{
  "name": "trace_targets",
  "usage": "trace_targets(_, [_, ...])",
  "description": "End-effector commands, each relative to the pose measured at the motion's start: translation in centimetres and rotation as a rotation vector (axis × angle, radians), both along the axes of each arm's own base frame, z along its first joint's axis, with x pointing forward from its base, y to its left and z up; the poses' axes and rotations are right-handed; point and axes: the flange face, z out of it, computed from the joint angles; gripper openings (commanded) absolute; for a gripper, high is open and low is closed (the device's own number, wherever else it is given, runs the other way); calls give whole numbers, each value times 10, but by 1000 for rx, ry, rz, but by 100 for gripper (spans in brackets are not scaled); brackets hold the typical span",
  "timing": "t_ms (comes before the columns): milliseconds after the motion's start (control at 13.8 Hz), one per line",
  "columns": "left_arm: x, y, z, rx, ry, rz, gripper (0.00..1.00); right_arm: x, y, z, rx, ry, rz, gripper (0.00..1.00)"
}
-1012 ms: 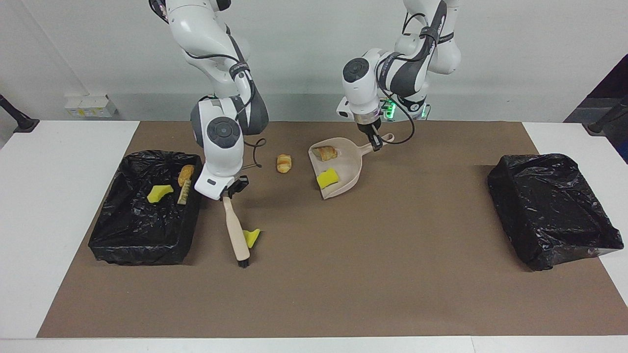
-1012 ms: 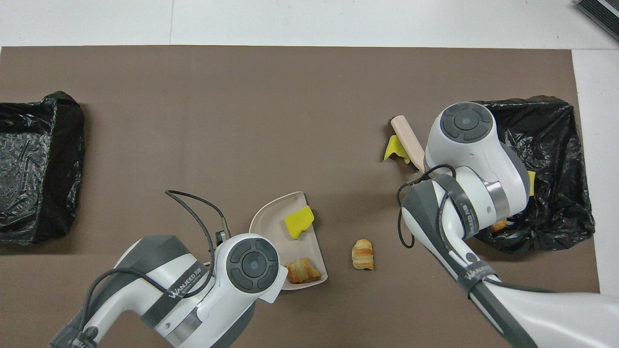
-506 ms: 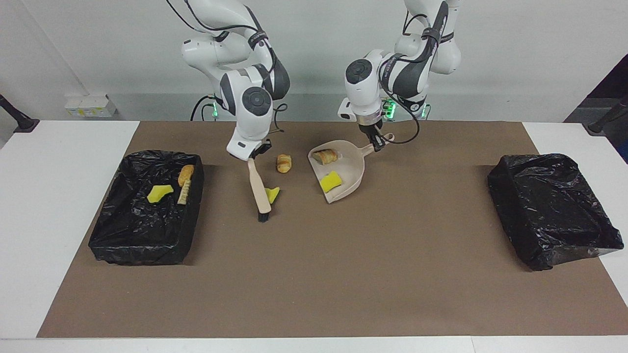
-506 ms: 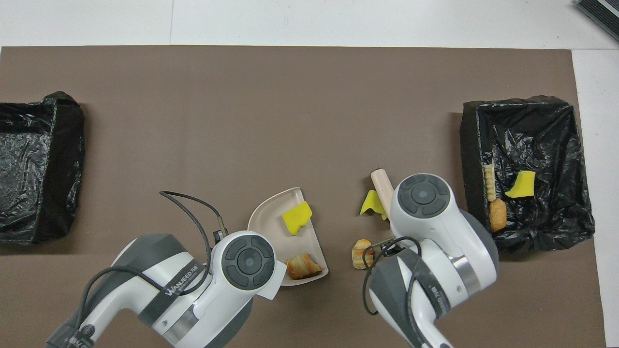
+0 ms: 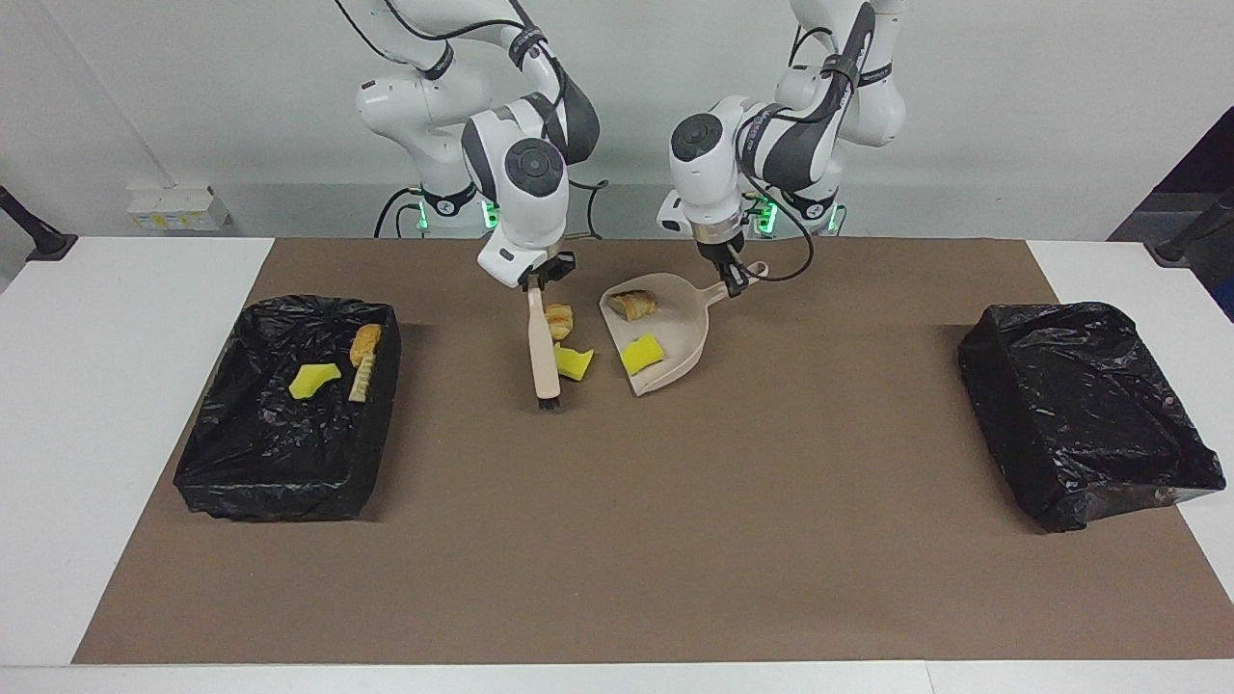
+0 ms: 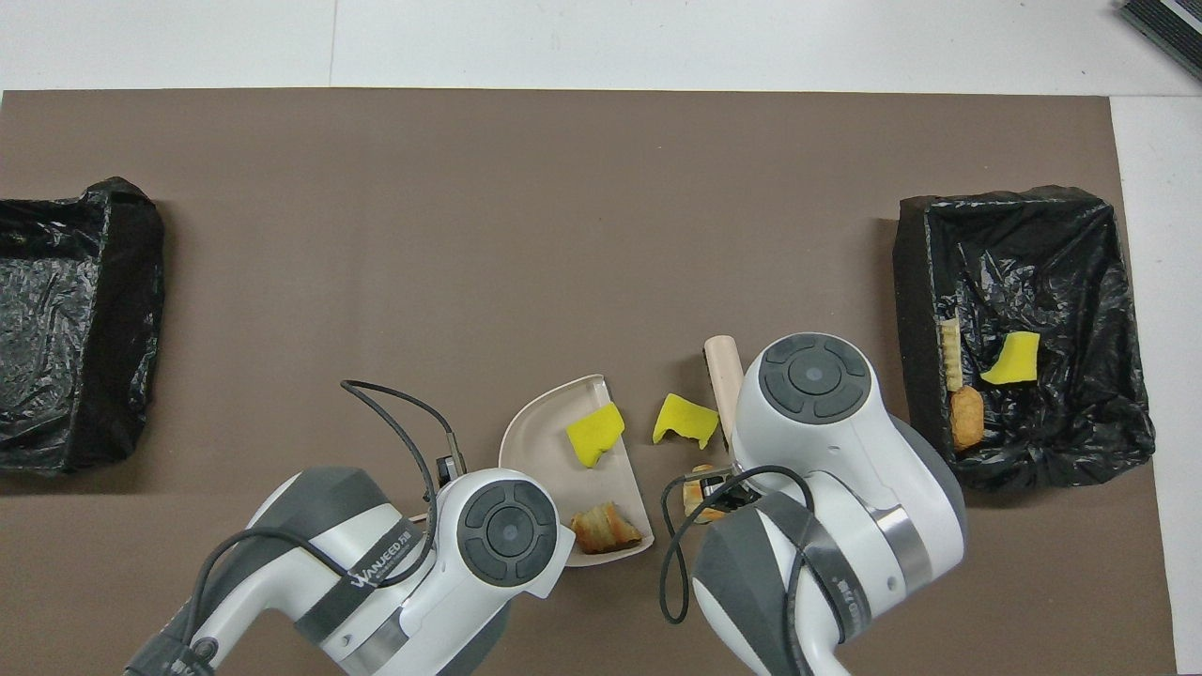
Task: Sweep and dump trash in bin
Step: 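Sweep the sponge and crust into the dustpan with the right gripper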
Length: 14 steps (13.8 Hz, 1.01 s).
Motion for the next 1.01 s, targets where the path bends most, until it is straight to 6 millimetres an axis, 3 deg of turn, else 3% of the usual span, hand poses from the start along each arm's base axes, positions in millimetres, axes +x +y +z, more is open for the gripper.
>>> trace_targets(0, [-5,0,-4,-21,-4,-3,0,-12,-5,6,-22,26,-82,0])
trace_targets(361, [1,2,-4,-35,-5,-25,0,-42,-20,-11,-46,23,-150,0])
trace_targets(578, [4,3,-5,-42,-10,-23,0,-55,-17,-28,-12,8,-149,0])
trace_targets(940, [4,4,-5,-45,-4,-50,0,-84,34,-56,25,3,-59,0])
